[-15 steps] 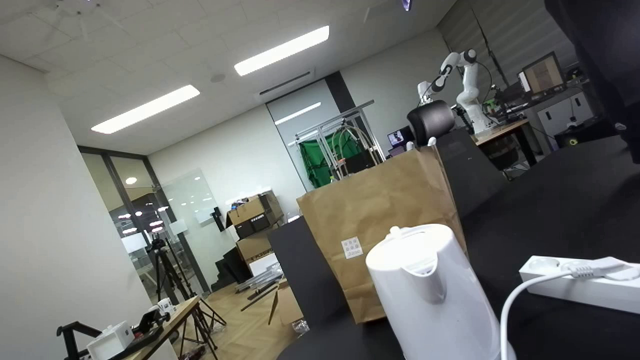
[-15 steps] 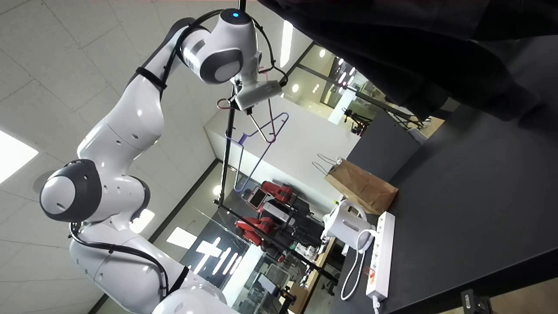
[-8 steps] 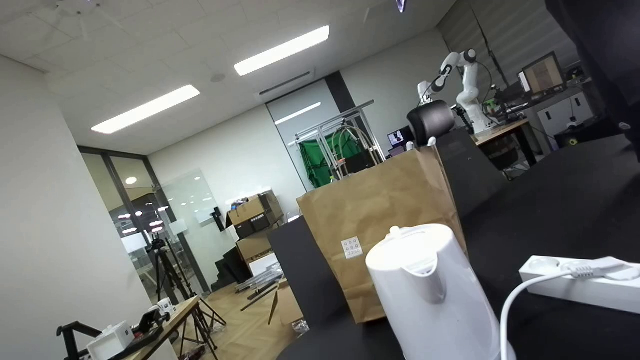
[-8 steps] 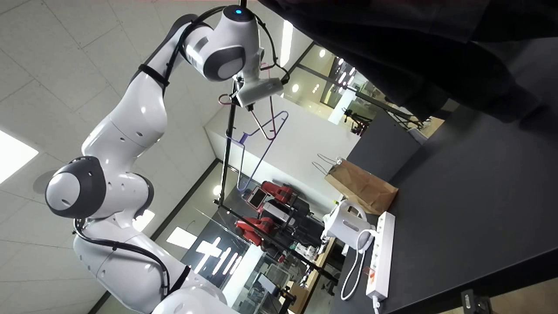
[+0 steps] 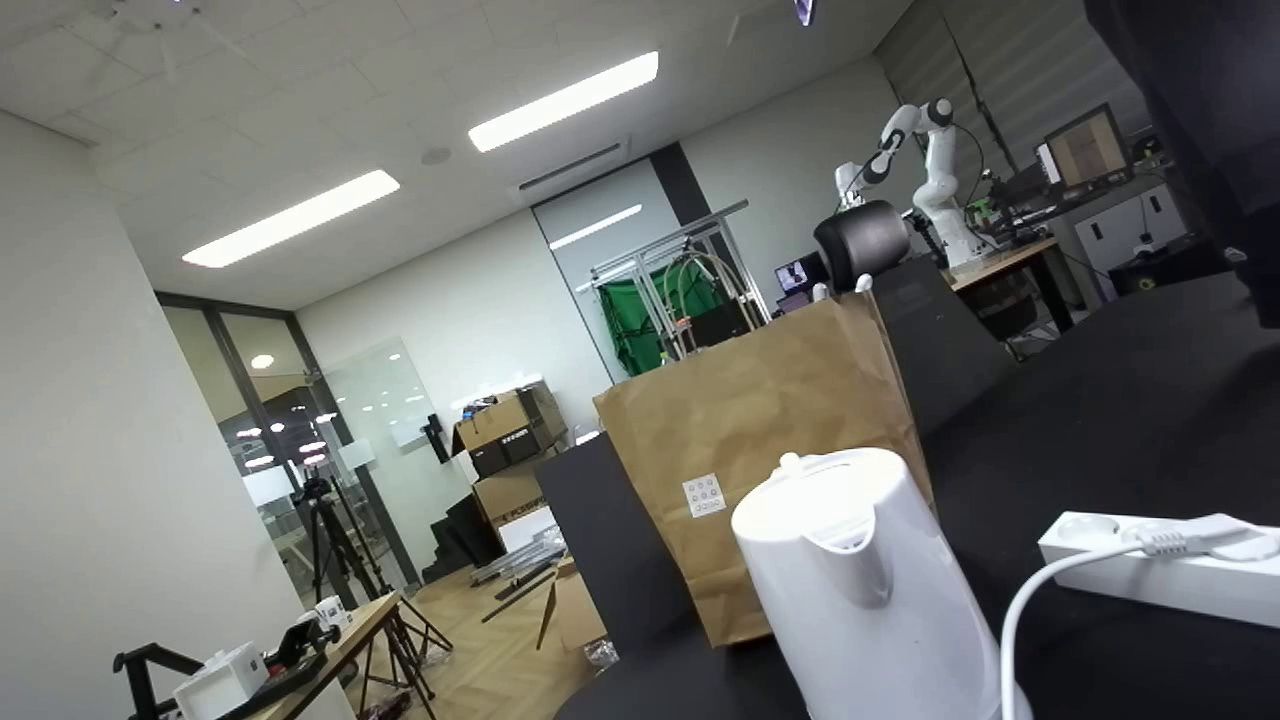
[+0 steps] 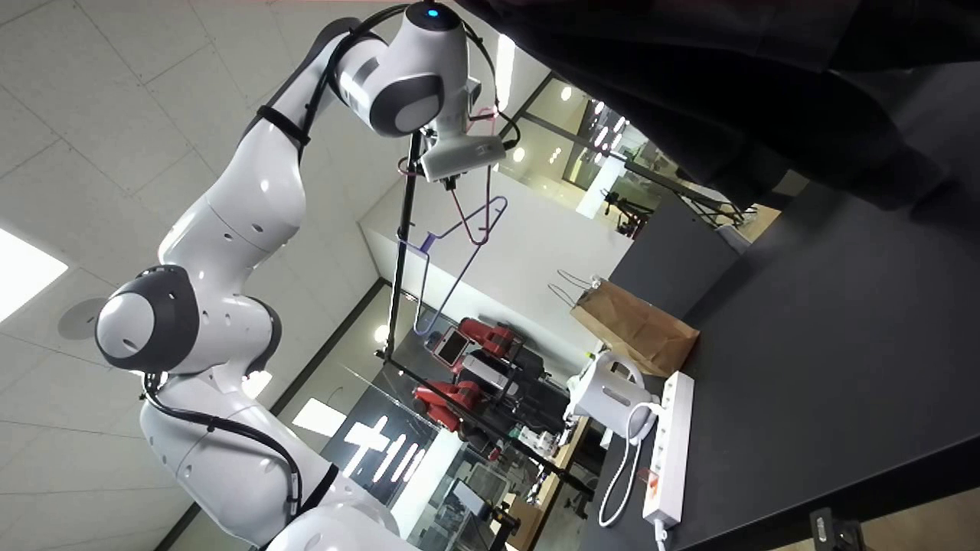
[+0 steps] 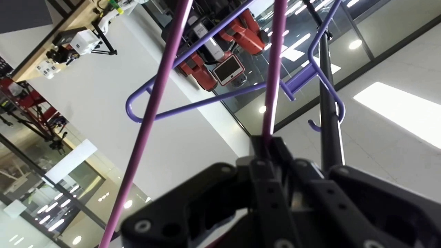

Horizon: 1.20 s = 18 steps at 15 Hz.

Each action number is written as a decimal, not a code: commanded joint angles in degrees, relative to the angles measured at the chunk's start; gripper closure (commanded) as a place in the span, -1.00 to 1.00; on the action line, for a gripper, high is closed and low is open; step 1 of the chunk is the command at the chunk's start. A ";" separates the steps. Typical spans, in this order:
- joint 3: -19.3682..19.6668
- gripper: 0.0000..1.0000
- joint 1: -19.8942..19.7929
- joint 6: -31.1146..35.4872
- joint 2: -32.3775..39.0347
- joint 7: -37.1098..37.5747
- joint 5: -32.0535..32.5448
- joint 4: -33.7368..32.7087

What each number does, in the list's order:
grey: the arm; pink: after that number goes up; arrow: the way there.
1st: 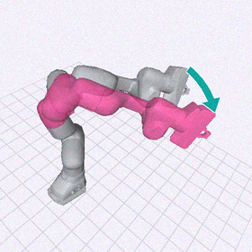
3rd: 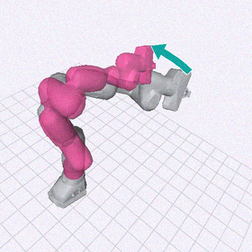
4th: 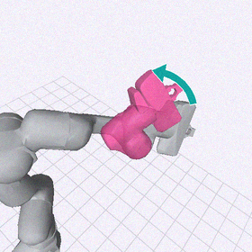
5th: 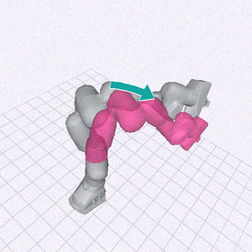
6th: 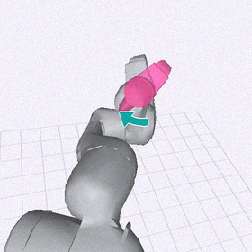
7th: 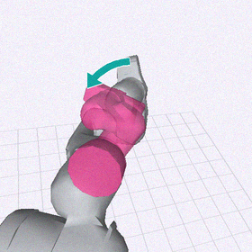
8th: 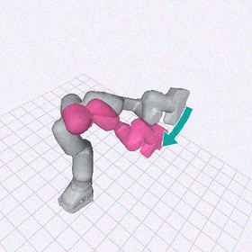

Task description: Put the pink hanger on the rack.

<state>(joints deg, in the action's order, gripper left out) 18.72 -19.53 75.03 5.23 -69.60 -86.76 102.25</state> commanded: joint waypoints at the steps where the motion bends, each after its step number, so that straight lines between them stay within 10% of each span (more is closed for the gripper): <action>1: 0.19 0.96 -0.71 -2.88 1.29 6.53 -0.37 -3.24; 18: 1.07 0.96 -2.34 -12.84 2.07 23.49 -0.45 -6.55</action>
<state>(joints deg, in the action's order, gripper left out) 19.40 -21.16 65.26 5.59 -51.34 -86.71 99.28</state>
